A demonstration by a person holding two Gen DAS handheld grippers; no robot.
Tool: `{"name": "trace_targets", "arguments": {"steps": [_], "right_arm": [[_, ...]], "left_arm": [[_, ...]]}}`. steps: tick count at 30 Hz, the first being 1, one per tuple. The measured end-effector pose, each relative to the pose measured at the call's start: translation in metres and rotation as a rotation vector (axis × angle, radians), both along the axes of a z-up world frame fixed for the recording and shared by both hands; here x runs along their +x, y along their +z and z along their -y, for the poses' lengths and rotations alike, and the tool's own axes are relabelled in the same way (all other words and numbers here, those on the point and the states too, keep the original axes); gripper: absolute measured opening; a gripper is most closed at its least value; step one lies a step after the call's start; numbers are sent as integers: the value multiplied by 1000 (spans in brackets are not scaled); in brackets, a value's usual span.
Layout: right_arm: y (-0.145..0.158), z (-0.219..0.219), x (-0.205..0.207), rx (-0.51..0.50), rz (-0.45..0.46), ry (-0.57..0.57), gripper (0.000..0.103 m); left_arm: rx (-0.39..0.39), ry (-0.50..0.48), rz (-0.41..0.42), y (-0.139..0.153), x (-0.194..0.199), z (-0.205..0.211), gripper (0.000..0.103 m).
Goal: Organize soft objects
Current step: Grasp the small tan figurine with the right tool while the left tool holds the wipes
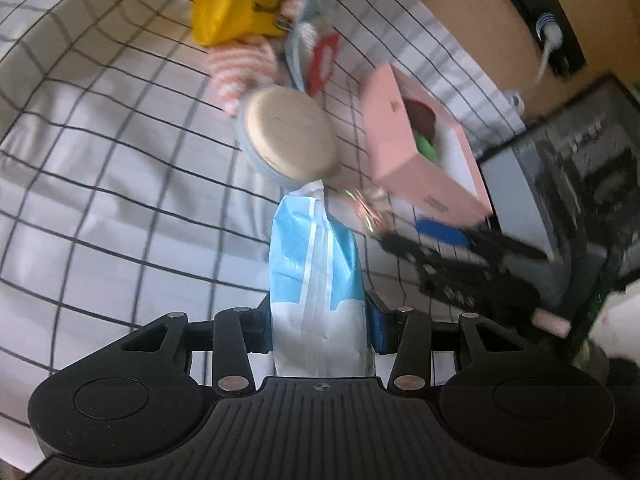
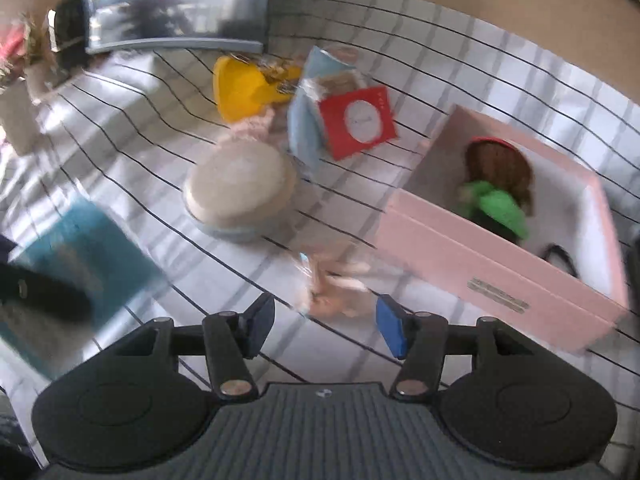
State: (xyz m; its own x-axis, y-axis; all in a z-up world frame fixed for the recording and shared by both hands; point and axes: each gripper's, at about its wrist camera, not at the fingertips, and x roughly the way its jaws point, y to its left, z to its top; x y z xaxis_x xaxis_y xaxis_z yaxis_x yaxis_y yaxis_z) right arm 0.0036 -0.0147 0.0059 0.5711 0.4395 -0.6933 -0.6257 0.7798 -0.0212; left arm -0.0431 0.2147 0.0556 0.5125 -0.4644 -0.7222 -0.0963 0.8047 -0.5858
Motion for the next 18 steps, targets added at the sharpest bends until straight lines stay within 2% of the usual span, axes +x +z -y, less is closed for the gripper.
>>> {"name": "trace_targets", "arguments": {"steps": [3, 9, 10, 11, 12, 15, 18], "right_arm": [[-9, -13, 11, 24, 19, 5, 56], [-25, -18, 30, 68, -40, -24, 55], [-24, -17, 28, 76, -51, -7, 45], [-23, -16, 25, 77, -58, 5, 28], [-22, -16, 21, 68, -63, 10, 21], [-14, -5, 9, 76, -77, 11, 17], [5, 12, -13, 90, -33, 11, 16]], "left_arm": [[36, -28, -11, 4, -4, 10, 47], [84, -45, -39, 8, -16, 15, 47], [91, -43, -43, 8, -18, 15, 47], [95, -41, -47, 8, -19, 14, 47], [97, -44, -54, 7, -20, 14, 47], [101, -61, -64, 5, -19, 18, 47], [110, -117, -66, 4, -12, 30, 47]]}}
